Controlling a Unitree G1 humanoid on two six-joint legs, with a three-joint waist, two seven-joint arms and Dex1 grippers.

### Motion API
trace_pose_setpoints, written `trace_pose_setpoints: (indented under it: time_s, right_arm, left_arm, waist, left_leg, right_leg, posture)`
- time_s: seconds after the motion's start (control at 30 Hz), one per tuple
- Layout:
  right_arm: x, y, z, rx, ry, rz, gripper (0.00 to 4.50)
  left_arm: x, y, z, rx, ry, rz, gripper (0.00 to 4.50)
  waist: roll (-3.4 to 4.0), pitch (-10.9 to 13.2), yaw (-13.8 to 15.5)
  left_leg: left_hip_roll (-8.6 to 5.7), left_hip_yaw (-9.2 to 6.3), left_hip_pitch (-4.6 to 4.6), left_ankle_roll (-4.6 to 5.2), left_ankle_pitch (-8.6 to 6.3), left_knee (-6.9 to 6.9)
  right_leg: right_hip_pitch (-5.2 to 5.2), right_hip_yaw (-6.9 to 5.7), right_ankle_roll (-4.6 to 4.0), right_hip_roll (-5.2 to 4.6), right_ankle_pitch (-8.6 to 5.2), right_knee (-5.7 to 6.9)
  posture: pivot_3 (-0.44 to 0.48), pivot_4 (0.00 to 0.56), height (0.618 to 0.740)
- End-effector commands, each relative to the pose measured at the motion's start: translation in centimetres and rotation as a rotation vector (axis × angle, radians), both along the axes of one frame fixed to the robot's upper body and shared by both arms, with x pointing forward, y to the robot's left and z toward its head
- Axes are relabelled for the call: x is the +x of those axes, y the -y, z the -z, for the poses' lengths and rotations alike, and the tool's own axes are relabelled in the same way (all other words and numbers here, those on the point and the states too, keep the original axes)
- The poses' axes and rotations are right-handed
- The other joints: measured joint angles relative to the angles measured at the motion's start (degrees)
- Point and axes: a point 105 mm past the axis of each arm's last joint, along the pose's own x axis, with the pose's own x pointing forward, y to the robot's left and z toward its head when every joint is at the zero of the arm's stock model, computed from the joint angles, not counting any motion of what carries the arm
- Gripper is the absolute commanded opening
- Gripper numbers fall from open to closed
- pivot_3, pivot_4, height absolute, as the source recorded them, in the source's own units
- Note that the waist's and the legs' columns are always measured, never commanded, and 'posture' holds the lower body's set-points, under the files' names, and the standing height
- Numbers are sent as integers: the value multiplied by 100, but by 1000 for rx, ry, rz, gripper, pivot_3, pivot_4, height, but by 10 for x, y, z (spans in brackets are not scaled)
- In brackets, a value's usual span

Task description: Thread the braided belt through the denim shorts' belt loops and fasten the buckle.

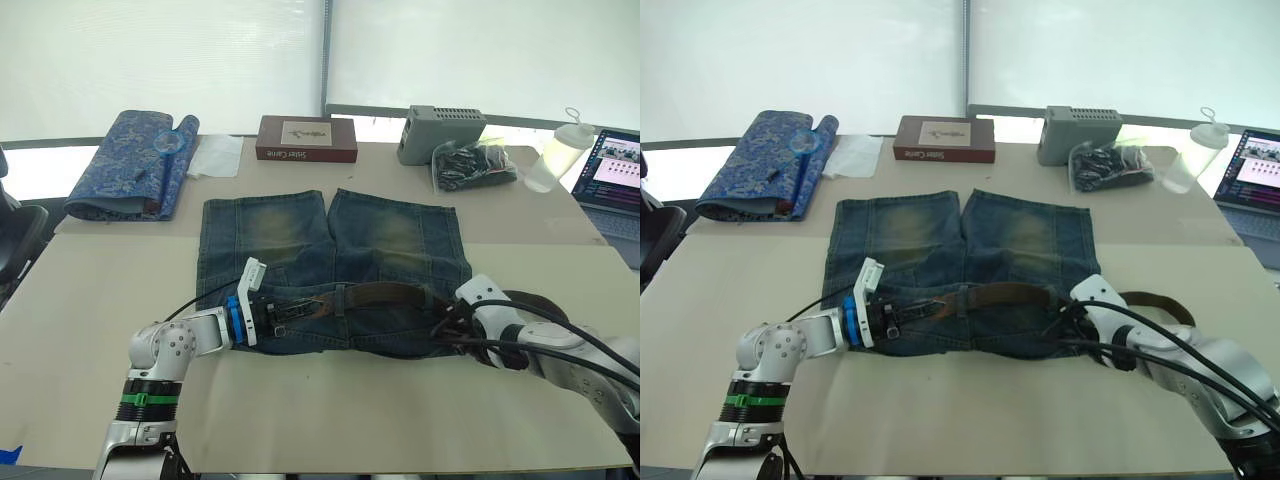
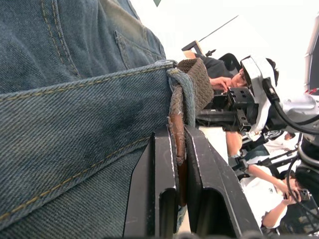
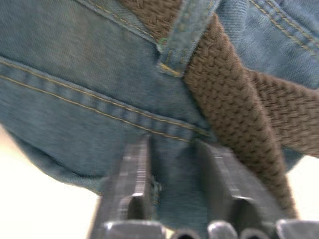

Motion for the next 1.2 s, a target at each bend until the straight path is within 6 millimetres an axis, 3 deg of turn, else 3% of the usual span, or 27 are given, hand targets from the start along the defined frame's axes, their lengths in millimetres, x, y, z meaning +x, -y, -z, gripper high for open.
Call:
trace_pose_setpoints:
  time_s: [0.03,0.1,0.2,0.3,0.53,0.73,0.83,0.93,1.07,1.2]
  right_arm:
    - [-4,23,1,-81,-15,67,20]
    - [-11,35,-4,-135,-11,92,20]
    - [-38,56,-10,-248,-47,107,20]
    - [-51,74,-13,-327,-64,142,20]
    - [-52,111,-23,-394,-5,285,20]
    - [-59,136,-18,-450,-20,315,20]
    - [-58,147,-21,-476,-5,324,20]
    - [-49,141,-25,-420,28,308,20]
    - [-39,113,-27,-316,70,236,20]
    - [-35,86,-28,-191,94,176,20]
  left_arm:
    - [-1,4,-9,-6,51,33,0]
    - [-3,8,-11,0,60,53,0]
    - [-7,16,-13,40,71,113,0]
    - [-8,13,-15,57,64,134,0]
    - [-6,-23,-12,105,5,113,0]
    - [-1,-38,-9,111,-28,73,0]
    - [3,-41,-17,84,-28,75,0]
    - [1,-33,-32,44,8,128,0]
    - [0,-11,-44,74,188,163,0]
    - [-10,12,-35,203,354,207,0]
  waist:
    - [0,0,21]
    - [0,0,62]
    - [1,0,190]
    - [0,0,208]
    - [0,1,138]
    - [0,1,155]
    - [-2,2,142]
    - [-2,2,142]
    - [-3,2,137]
    - [-2,2,146]
  left_leg:
    - [0,-1,1,1,0,1]
    - [-1,-3,1,3,0,4]
    - [-4,-3,-10,10,-4,8]
    - [-7,-6,-13,15,-8,7]
    - [-2,-4,-7,6,-2,12]
    - [-2,-6,-6,5,-1,8]
    - [-2,-5,-7,7,-2,10]
    - [-2,-5,-6,7,-1,16]
    - [-1,-5,-6,7,-2,19]
    - [-2,-5,-7,7,-2,11]
  right_leg:
    - [2,0,3,-1,2,0]
    - [5,-1,4,-3,2,-1]
    - [1,-3,9,-8,-1,-2]
    - [5,-7,15,-11,-7,-9]
    - [1,-5,13,-4,-3,0]
    - [1,-4,14,-1,-5,1]
    - [3,-3,15,-1,-5,1]
    - [3,-3,17,-1,-3,2]
    - [2,-2,14,-1,0,2]
    - [2,-1,12,-1,-1,0]
  posture:
    - [0,150,740]
    - [0,150,740]
    - [0,150,740]
    - [0,150,740]
    - [0,150,740]
    - [0,150,740]
    - [0,150,740]
    - [0,150,740]
    - [0,150,740]
    - [0,150,740]
